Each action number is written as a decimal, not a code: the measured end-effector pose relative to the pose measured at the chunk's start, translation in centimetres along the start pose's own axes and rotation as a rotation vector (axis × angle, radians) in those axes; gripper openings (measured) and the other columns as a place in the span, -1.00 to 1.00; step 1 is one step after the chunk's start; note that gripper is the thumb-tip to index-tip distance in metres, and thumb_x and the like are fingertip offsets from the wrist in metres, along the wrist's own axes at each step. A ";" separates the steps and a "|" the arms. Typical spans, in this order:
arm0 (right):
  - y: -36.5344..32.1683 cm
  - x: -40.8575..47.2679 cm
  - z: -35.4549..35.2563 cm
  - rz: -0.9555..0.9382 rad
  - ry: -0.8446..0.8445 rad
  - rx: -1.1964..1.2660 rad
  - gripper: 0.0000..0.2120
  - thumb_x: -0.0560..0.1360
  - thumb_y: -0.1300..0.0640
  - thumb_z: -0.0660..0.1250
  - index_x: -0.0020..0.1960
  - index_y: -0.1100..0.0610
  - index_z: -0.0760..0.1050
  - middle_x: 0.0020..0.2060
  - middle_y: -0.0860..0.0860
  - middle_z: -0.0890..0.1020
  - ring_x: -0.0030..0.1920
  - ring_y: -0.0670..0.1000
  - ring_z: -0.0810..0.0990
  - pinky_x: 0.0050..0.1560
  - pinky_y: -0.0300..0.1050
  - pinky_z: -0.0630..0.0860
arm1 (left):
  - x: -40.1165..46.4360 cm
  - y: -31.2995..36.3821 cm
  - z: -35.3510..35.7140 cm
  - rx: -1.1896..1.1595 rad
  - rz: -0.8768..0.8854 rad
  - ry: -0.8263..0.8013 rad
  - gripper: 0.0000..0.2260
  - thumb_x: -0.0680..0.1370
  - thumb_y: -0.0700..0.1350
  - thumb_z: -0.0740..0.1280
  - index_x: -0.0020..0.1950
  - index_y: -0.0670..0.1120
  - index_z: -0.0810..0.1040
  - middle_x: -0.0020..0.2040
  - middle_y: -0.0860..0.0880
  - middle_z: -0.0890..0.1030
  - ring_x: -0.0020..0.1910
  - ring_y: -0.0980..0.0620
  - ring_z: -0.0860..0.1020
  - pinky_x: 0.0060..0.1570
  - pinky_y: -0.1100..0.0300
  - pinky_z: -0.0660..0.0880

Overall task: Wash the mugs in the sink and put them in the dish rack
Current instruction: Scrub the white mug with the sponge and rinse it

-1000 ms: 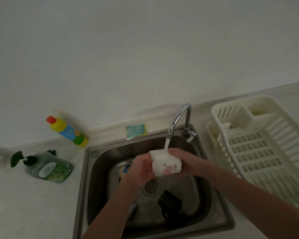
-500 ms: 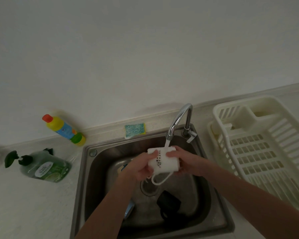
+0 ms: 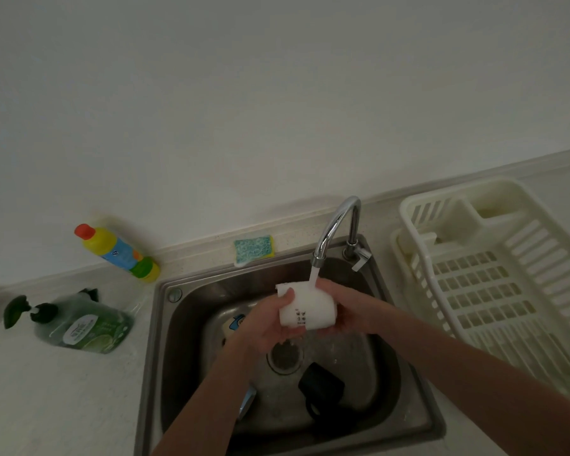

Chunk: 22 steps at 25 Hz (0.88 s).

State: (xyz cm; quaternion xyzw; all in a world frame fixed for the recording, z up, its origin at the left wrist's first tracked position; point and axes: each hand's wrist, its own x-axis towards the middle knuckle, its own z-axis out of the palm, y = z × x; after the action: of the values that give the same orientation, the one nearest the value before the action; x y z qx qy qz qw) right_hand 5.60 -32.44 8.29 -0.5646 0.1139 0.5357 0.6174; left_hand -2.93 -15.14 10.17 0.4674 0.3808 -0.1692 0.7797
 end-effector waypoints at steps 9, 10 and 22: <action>0.5 0.9 0.9 -0.062 0.035 -0.071 -0.32 0.34 -0.23 0.49 0.36 -0.01 0.38 0.22 0.20 0.54 0.15 0.21 0.60 -0.18 -0.01 0.60 | -0.3 0.3 -0.1 -0.023 -0.019 0.084 -0.56 0.47 0.00 0.46 0.28 -0.15 0.53 0.21 -0.18 0.58 0.09 -0.12 0.60 -0.38 0.19 0.57; 0.6 0.9 0.9 -0.104 0.029 -0.098 -0.35 0.35 -0.20 0.49 0.36 -0.05 0.36 0.24 0.20 0.52 0.15 0.21 0.59 -0.18 -0.02 0.59 | -0.3 0.5 0.0 -0.033 -0.029 0.093 -0.61 0.50 -0.02 0.45 0.26 -0.15 0.55 0.16 -0.17 0.59 0.00 -0.06 0.61 -0.43 0.23 0.55; 0.8 0.3 -0.1 -0.067 -0.168 -0.048 -0.39 0.39 -0.13 0.53 0.35 0.00 0.42 0.25 0.19 0.58 0.20 0.24 0.62 0.14 0.22 0.57 | 0.1 0.0 -0.3 0.033 0.011 0.028 -0.60 0.47 -0.05 0.47 0.25 -0.20 0.57 0.13 -0.18 0.67 0.10 -0.12 0.64 -0.28 0.20 0.60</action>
State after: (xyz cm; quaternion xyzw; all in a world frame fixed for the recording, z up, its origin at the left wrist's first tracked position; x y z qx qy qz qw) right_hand 5.14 -32.51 7.56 -0.5360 0.0298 0.5627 0.6287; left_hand -3.00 -14.92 9.99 0.4846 0.3861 -0.1648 0.7674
